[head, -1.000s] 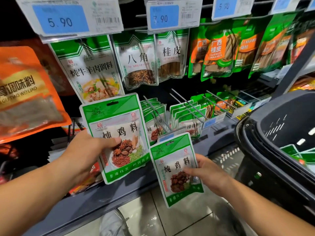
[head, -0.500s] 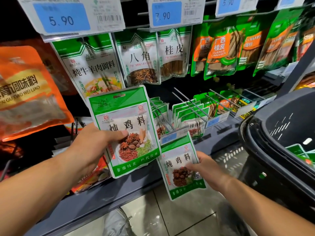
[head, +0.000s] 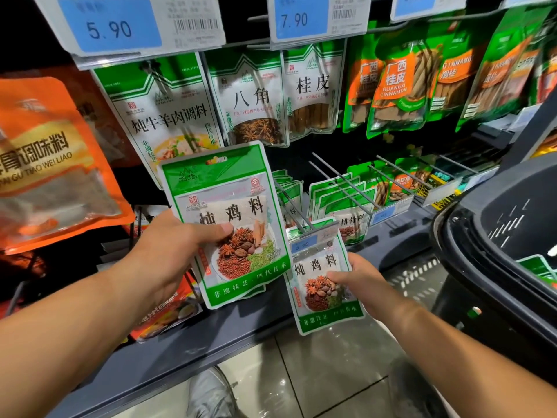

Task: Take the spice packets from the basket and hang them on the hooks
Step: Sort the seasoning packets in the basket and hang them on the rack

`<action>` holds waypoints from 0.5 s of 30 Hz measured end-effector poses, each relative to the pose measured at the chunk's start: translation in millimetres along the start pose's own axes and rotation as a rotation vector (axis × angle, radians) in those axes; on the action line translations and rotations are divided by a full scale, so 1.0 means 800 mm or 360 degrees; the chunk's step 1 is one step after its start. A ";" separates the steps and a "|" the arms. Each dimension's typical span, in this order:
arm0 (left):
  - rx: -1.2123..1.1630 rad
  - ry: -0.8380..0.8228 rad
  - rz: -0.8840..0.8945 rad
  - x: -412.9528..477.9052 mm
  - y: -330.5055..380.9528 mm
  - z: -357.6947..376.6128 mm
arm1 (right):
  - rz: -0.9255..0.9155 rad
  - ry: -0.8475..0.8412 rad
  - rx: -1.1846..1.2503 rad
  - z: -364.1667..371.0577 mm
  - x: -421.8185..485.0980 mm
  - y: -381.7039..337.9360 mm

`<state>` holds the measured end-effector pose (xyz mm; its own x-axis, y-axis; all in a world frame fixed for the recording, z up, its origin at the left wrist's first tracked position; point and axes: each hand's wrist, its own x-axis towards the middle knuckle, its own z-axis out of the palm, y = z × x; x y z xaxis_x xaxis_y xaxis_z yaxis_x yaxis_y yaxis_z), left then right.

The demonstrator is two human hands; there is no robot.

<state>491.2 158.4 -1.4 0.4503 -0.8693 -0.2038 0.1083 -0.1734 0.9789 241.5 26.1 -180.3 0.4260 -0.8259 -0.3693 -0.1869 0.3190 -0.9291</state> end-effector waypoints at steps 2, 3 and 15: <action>0.0007 0.0014 -0.0002 0.001 -0.001 -0.002 | 0.0005 0.0001 0.0015 0.001 -0.002 -0.001; 0.0014 0.0022 -0.0002 0.001 -0.001 -0.003 | 0.0006 0.0007 0.0018 0.001 -0.003 -0.001; 0.0030 0.0031 -0.0013 0.004 0.002 -0.005 | -0.0121 -0.0120 -0.0078 -0.014 -0.029 0.010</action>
<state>496.1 157.1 -0.8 0.4665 -0.8588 -0.2116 0.0954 -0.1890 0.9773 220.3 42.9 -179.0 0.5054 -0.8092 -0.2997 -0.1939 0.2319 -0.9532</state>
